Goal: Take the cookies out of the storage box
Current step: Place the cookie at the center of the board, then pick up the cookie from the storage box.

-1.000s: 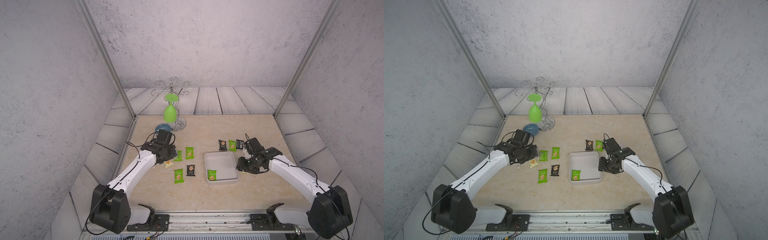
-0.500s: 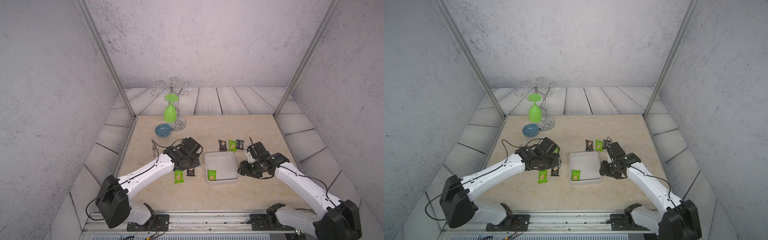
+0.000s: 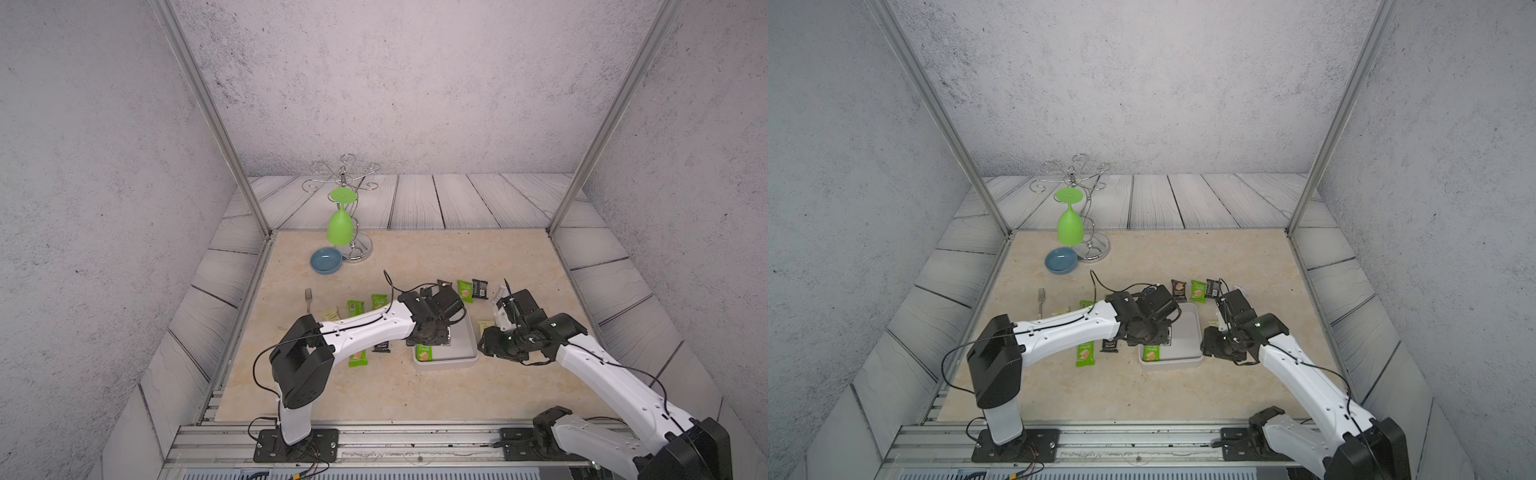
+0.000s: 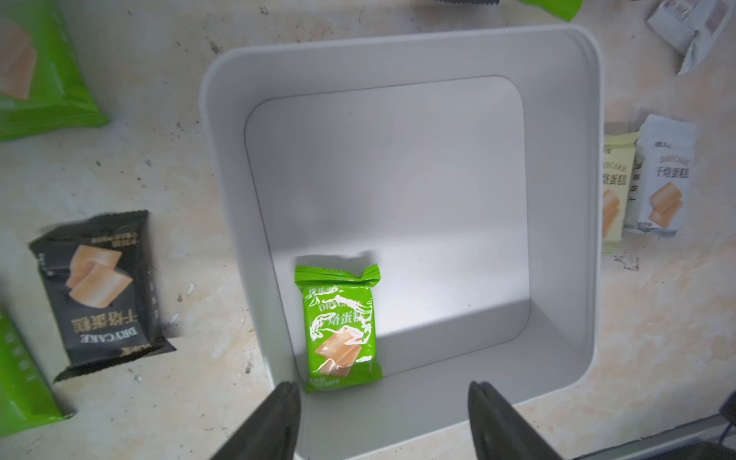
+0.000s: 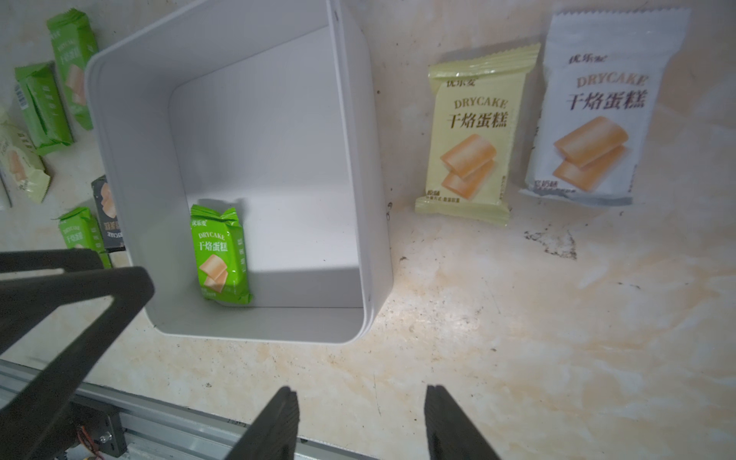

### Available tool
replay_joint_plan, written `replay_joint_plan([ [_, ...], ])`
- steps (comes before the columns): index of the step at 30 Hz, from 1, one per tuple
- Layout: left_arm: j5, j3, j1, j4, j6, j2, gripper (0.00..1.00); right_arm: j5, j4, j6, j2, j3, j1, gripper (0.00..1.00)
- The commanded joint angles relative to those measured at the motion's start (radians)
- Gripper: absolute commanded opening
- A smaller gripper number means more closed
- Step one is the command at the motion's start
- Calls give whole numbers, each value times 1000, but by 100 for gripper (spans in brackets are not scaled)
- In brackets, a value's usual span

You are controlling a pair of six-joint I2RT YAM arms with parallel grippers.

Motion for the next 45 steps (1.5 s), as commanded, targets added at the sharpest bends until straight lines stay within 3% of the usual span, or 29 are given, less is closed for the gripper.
replay_joint_plan([
  [1, -14, 58, -5, -94, 17, 48, 73, 7, -16, -14, -14, -10, 4, 56],
  [10, -17, 172, -4, -227, 7, 181, 73, 26, -17, -30, -1, 0, 5, 56],
  [30, 75, 194, -3, -199, -52, 327, 72, 64, -28, -69, 53, 25, 3, 56],
  [45, 41, 347, 34, -238, -4, 376, 72, 85, -37, -75, 68, 29, 1, 56],
])
